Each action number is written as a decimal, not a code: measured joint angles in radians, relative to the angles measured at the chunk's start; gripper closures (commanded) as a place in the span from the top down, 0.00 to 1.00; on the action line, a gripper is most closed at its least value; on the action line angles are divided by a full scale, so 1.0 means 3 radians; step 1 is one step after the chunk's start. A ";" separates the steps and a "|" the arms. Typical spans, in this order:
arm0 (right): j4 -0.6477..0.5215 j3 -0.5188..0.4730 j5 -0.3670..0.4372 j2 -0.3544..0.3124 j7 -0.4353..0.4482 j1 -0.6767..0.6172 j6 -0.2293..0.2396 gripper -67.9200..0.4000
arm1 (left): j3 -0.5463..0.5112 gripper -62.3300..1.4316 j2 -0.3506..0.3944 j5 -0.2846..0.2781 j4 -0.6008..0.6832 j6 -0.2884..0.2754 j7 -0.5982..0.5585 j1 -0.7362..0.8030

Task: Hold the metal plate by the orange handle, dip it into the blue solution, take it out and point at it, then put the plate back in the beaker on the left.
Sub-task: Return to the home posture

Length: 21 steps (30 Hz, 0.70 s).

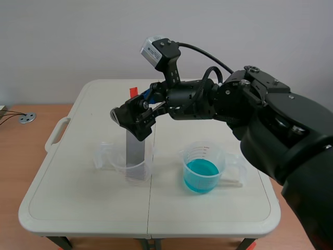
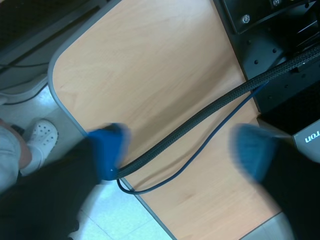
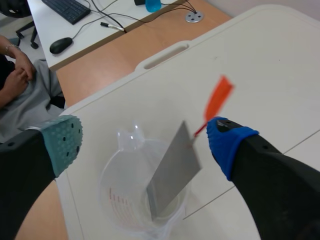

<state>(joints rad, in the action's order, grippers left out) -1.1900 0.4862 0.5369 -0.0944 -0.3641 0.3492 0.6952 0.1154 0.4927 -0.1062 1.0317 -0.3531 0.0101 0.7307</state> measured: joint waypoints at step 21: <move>-0.1317 -0.0337 -0.0038 -0.0586 0.0055 -0.0632 -0.0198 0.98 | -0.0267 1.00 -0.0018 0.0003 0.0033 0.0028 -0.0039 -0.0004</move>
<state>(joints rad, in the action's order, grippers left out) -1.5852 0.3851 0.5255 -0.2703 -0.3477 0.1596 0.6357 0.0353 0.4873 -0.1055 1.0416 -0.3447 -0.0017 0.7296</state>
